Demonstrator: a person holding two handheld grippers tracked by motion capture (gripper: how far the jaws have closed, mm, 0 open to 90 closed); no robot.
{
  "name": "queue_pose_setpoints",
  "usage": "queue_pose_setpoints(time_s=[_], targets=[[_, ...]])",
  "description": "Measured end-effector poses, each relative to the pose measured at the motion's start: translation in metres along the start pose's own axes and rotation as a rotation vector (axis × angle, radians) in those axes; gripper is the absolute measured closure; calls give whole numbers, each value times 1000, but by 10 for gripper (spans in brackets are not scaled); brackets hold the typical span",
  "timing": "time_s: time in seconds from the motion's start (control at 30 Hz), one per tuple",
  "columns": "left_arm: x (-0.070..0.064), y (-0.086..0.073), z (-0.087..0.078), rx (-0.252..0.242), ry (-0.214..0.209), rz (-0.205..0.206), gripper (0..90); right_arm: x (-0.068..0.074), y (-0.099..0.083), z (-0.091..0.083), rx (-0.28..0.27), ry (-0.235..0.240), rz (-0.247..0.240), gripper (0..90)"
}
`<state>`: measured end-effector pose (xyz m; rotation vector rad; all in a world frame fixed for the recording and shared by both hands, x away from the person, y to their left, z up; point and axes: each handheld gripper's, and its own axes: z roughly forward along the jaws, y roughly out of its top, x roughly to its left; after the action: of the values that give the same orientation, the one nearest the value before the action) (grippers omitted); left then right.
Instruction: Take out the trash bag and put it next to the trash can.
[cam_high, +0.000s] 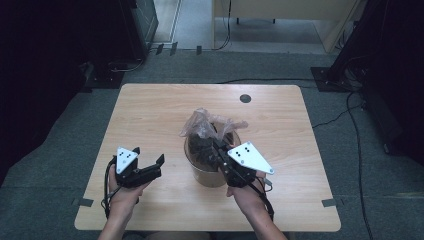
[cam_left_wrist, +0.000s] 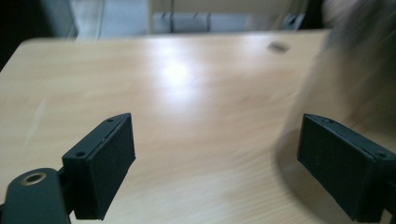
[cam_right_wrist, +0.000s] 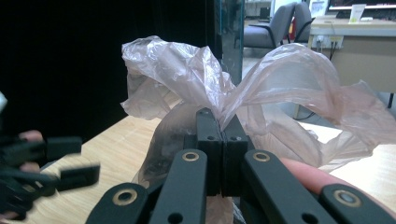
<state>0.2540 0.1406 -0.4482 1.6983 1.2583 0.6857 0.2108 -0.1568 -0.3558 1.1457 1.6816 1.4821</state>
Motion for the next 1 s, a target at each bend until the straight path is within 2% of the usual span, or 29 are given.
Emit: queue_pose_setpoints(time_s=[0.13,0.2,0.27,0.4,0.53,0.63,0.77,1.0], targets=[[15,-24,16,102,69,0,101,0,5,-2,-16,0,-5,900],[20,-33,23,142,78,4,95,0,7,-3,-26,0,-5,900],[23,-42,29,177,114,25,90,-1,10,-3,-32,1,-12,900],[26,-53,39,236,135,36,90,0,15,-5,-43,2,-17,900],[26,-58,43,253,145,60,90,-1,21,-7,-60,0,-23,900],[25,-58,44,261,132,49,90,-3,27,-9,-72,-3,-23,900],[26,-58,45,270,122,12,90,-7,35,-11,-92,-14,-22,900],[26,-57,45,272,125,5,91,-16,53,-20,-146,-47,-16,900]])
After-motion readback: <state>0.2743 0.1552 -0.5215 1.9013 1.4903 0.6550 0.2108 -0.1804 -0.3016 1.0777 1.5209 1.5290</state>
